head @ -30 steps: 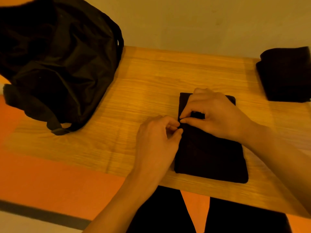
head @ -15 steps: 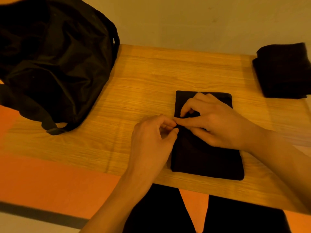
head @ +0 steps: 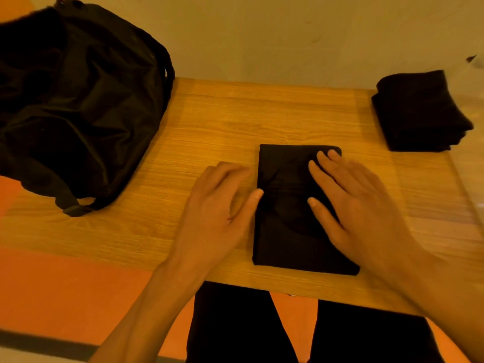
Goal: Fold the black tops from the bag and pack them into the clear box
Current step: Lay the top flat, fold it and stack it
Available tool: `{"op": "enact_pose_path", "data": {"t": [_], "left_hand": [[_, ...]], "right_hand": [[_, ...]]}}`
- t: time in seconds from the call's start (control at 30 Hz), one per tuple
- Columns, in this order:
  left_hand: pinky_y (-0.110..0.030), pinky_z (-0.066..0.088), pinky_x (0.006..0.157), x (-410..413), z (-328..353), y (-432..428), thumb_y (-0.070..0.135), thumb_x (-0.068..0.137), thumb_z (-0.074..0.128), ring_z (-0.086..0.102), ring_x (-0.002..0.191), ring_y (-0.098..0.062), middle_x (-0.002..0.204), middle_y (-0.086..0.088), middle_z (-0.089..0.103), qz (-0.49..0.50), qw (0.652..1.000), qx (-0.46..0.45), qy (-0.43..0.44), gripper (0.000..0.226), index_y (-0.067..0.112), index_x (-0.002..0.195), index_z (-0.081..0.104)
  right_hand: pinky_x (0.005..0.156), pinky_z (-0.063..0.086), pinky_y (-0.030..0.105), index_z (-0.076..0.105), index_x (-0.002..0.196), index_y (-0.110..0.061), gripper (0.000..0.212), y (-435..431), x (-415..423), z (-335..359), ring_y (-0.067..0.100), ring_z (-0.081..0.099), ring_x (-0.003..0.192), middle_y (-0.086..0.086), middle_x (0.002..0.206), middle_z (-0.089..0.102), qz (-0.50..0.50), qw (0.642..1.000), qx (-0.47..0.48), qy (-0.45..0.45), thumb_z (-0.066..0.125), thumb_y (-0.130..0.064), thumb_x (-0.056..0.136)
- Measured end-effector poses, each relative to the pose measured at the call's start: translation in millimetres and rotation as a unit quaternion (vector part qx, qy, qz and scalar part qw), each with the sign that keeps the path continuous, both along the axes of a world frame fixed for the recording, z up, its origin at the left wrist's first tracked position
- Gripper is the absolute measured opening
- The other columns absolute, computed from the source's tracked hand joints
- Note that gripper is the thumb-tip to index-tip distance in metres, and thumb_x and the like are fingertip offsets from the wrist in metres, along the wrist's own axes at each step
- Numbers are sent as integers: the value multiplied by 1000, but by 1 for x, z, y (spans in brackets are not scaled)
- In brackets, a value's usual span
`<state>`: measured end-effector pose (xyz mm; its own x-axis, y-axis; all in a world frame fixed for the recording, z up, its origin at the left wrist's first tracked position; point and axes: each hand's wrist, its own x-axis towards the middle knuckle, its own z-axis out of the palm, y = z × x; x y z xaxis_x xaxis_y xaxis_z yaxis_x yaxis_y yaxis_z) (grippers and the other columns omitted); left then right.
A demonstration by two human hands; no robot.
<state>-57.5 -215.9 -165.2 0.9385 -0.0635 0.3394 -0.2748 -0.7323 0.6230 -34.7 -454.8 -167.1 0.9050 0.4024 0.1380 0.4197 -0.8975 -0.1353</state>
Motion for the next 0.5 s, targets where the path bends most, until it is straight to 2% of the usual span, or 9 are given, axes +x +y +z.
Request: {"op": "enact_pose_path", "data": {"t": [0.1, 0.17, 0.2, 0.27, 0.33, 0.4, 0.43, 0.5], "left_hand": [[-37, 50, 89, 9, -7, -8, 27, 98, 67, 56, 107, -16, 117, 1, 63, -50, 997, 64, 17, 34, 13, 128, 67], [-44, 52, 84, 14, -14, -9, 25, 97, 67, 57, 106, -21, 118, -3, 64, -62, 989, 136, -17, 28, 12, 122, 72], [-44, 53, 83, 15, -14, -9, 27, 98, 65, 57, 105, -20, 118, -3, 64, -57, 986, 150, -34, 27, 12, 119, 73], [-34, 50, 90, 13, -6, -11, 35, 99, 62, 54, 111, -13, 123, 3, 61, -37, 995, 85, -25, 30, 16, 119, 73], [-22, 45, 97, 11, 11, -15, 38, 100, 56, 52, 120, -5, 129, 8, 56, -13, 999, -44, 5, 32, 20, 124, 68], [-20, 37, 109, 16, 23, -22, 44, 102, 44, 44, 135, -2, 143, 10, 50, -10, 997, -65, 28, 44, 20, 137, 59], [-20, 29, 117, 21, 26, -26, 50, 103, 36, 34, 144, -3, 155, 10, 41, -26, 998, -37, 52, 56, 21, 148, 49], [-24, 7, 125, 34, 23, -35, 63, 100, 17, 3, 155, -3, 170, 8, 10, -81, 989, 64, 106, 75, 21, 163, 18]], "right_hand": [[126, 9, 39, 19, 159, -19, 70, 1, -4, -7, 16, 5, 155, 3, 166, 14, -9, 998, -32, 56, 9, -57, 101], [126, -2, 34, 7, 159, -23, 73, 0, -2, -8, 10, -8, 154, -3, 167, 0, -6, 996, -34, 83, -2, -62, 97], [125, -5, 32, 6, 158, -24, 74, -1, -2, -7, 8, -10, 153, -4, 166, -2, -1, 996, -28, 86, -4, -62, 96], [126, -3, 31, 16, 158, -21, 71, -5, -3, 0, 7, -1, 154, -2, 166, 10, 0, 998, 13, 66, 3, -59, 100], [127, 9, 36, 36, 154, -16, 62, -9, -2, 7, 10, 15, 153, 2, 162, 29, -16, 996, 85, 11, 17, -49, 105], [125, 18, 41, 47, 148, -11, 56, -8, 4, 11, 12, 24, 151, 5, 157, 39, -40, 989, 139, -26, 24, -41, 106], [125, 18, 41, 47, 148, -10, 56, -5, 8, 13, 13, 25, 151, 6, 157, 40, -54, 987, 147, -31, 24, -39, 106], [126, 11, 36, 37, 154, -11, 61, 4, 19, 12, 13, 17, 153, 6, 162, 30, -76, 989, 129, -8, 18, -42, 105]]}}
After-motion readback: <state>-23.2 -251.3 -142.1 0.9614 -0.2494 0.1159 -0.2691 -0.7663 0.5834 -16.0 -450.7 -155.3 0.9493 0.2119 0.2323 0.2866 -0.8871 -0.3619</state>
